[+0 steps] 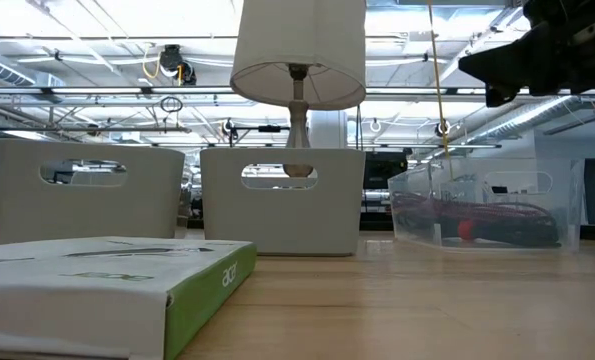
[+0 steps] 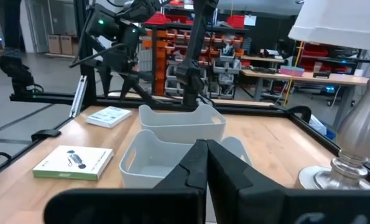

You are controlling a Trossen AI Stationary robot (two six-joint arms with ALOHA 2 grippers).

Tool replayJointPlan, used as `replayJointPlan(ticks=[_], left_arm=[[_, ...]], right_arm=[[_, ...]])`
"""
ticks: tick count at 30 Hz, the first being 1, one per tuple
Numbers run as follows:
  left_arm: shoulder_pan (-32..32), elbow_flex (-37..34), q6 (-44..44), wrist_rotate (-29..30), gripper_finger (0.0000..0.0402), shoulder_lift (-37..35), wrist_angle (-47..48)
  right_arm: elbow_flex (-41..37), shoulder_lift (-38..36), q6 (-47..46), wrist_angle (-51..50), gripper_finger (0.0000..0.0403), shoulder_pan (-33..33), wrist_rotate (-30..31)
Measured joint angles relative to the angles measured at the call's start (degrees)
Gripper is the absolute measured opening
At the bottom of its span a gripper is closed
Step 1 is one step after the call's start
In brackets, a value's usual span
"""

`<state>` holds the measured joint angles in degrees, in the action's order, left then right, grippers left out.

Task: Pick and place items into bin
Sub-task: Put the left card reader box into the left gray bin

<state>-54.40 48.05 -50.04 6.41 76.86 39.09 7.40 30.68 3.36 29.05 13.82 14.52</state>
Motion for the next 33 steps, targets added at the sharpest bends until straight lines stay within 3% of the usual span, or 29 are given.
replayJointPlan(ticks=[6, 12, 21, 26, 33], left_arm=[[-0.61, 0.00, -3.42, -1.46, 0.0266, 0.60, -0.09], [-0.65, -3.19, -5.88, -3.90, 0.0283, 3.50, -3.42], [-3.98, -3.36, -13.52, -7.97, 0.0250, 4.94, -10.39], [-7.16, -2.63, -20.49, -3.84, 0.0225, 6.07, -16.25], [-11.57, -0.92, -22.37, -2.79, 0.0182, 12.52, -17.62]], right_arm=[[0.00, 0.02, -0.33, -0.08, 0.0000, 0.00, 0.09], [0.00, 0.02, -0.33, -0.08, 0.0000, -0.02, 0.13], [0.00, 0.02, 0.15, -0.13, 0.0000, 0.00, 0.13], [0.02, 0.02, -0.15, -0.12, 0.0000, -0.02, 0.13], [0.02, 0.04, -0.79, -0.10, 0.0000, 0.00, 0.15]])
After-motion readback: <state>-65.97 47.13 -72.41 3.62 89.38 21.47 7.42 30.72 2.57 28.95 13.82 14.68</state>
